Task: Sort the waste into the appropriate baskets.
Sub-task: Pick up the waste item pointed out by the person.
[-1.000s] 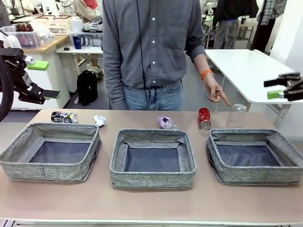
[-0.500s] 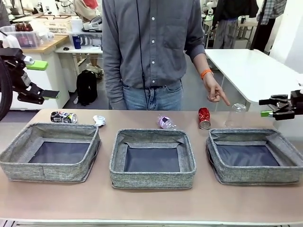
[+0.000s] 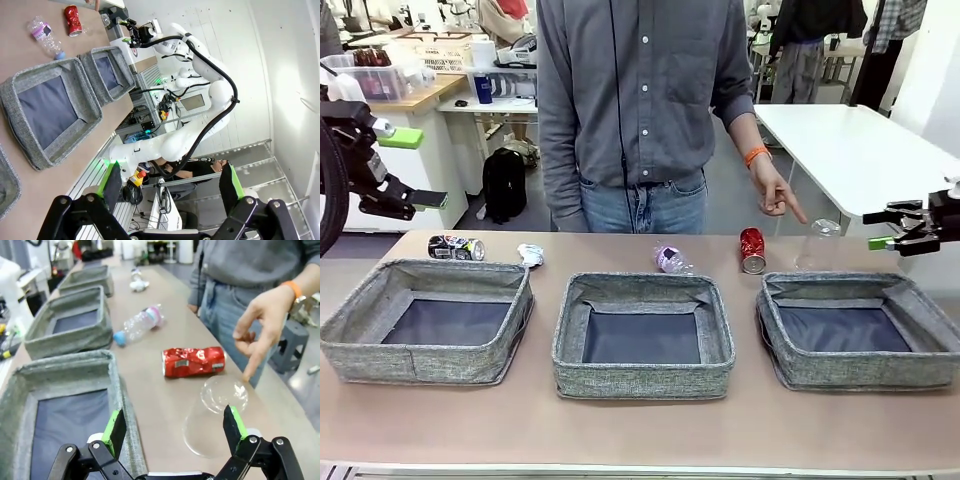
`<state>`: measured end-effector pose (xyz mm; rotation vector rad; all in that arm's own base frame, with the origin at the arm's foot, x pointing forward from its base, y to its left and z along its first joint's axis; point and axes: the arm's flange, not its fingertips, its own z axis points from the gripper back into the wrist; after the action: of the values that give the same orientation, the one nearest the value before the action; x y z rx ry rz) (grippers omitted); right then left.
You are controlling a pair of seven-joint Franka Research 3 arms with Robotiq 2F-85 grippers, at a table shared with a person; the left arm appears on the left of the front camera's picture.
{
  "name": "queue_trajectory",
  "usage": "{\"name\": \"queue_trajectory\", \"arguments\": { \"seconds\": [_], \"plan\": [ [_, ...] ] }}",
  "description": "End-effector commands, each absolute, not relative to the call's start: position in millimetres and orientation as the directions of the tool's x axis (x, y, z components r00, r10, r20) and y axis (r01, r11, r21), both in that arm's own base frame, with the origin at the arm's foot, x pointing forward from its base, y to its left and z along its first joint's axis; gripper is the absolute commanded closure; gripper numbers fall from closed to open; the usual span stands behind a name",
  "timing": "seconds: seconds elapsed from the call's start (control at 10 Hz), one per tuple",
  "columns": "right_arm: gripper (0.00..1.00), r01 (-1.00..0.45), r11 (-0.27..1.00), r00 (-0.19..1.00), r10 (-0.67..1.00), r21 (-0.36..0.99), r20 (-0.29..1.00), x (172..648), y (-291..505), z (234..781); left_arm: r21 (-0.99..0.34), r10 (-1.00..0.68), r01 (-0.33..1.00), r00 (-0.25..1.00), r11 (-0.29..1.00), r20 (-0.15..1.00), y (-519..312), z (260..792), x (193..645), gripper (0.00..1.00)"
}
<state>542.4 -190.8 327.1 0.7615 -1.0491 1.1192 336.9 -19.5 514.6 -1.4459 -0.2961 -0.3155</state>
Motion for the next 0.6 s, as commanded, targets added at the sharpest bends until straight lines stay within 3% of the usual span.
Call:
{"name": "queue_trajectory", "arguments": {
  "seconds": [0.0,0.5],
  "plan": [
    [0.0,-0.965,0.263,0.119,0.347,0.026,0.93,570,-194,318,-0.911,-0.027,0.405,0.914,0.081,0.404,-22,517,337,0.0],
    [0.0,-0.942,0.33,0.198,0.401,0.06,0.894,602,-189,299,-0.911,-0.027,0.405,0.914,0.081,0.404,-22,517,337,0.0]
  ]
}}
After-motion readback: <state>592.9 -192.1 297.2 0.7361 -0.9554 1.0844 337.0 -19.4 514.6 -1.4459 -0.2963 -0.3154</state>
